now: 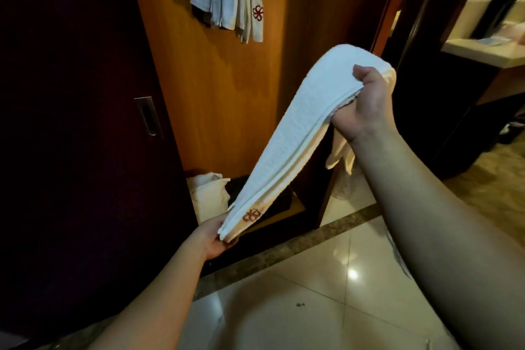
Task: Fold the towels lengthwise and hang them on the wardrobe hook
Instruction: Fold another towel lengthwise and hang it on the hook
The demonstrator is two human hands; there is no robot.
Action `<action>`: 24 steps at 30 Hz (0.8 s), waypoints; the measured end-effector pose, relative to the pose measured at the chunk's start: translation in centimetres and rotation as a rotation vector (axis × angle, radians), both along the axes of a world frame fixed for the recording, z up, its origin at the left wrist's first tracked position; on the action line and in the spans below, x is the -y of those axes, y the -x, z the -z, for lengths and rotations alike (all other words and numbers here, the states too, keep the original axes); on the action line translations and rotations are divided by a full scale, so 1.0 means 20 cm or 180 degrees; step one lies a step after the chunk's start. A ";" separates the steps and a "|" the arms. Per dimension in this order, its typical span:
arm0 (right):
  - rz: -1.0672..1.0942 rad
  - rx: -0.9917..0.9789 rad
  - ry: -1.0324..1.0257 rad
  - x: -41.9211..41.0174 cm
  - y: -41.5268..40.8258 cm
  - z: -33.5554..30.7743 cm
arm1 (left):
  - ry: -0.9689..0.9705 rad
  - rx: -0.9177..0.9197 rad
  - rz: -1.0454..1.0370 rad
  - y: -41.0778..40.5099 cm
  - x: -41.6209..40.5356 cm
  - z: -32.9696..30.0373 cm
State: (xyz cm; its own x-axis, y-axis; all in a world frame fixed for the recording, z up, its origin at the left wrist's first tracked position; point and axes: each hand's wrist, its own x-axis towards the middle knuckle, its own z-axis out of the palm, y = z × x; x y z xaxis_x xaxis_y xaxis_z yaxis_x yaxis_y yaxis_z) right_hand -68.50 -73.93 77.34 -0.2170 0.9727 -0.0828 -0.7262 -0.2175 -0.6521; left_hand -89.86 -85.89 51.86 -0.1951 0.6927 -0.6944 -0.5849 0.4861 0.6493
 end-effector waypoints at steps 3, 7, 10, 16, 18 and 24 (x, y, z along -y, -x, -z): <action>-0.0100 0.0139 -0.0225 0.01 0.08 -0.04 | 0.0242 -0.0198 0.0168 0.00 -0.06 -0.05; -0.0235 0.0288 -0.0382 0.02 0.19 -0.07 | 0.0222 -0.1243 -0.0784 -0.02 -0.17 -0.19; -0.0217 0.0455 -0.0419 0.00 0.29 -0.10 | -0.0960 -0.1305 -0.1322 -0.12 -0.19 -0.42; -0.0074 0.0759 -0.0555 -0.05 0.46 -0.23 | -0.2734 -0.1280 -0.0239 -0.46 -0.08 -0.90; -0.0062 0.0728 -0.0597 -0.07 0.49 -0.29 | -0.2688 -0.1493 0.0233 -0.51 -0.13 -0.91; 0.0036 0.0440 -0.0799 -0.11 0.51 -0.47 | -0.2178 -0.2086 0.0285 -0.53 -0.34 -1.01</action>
State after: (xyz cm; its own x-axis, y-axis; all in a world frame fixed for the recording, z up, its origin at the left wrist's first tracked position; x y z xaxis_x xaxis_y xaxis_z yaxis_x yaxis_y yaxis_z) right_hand -78.80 -71.74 86.68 -0.2093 0.9688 0.1330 -0.6283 -0.0290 -0.7775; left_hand -79.28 -79.10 71.99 -0.3282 0.9397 0.0963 0.0176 -0.0958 0.9952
